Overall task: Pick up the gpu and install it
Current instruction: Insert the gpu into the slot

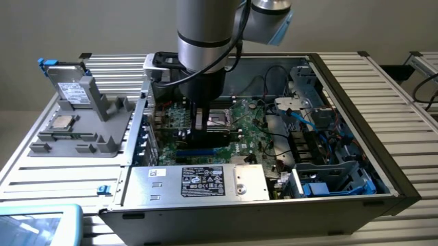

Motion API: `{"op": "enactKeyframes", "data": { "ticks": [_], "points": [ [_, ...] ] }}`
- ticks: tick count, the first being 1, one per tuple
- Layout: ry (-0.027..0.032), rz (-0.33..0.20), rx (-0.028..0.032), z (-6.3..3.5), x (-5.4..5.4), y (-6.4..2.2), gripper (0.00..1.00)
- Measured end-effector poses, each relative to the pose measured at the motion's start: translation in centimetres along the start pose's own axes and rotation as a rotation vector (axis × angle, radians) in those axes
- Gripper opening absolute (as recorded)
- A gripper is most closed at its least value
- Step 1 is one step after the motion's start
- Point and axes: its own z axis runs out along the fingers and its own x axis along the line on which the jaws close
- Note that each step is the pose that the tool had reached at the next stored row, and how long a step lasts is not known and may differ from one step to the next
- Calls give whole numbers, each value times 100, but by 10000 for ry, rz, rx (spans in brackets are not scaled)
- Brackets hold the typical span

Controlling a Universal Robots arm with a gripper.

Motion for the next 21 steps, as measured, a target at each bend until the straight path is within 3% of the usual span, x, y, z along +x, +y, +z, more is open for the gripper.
{"op": "enactKeyframes", "data": {
  "ticks": [9,21],
  "points": [
    [-8,-2,-9,79,2,-4,28],
    [-6,0,-16,104,3,9,28]
  ]
}}
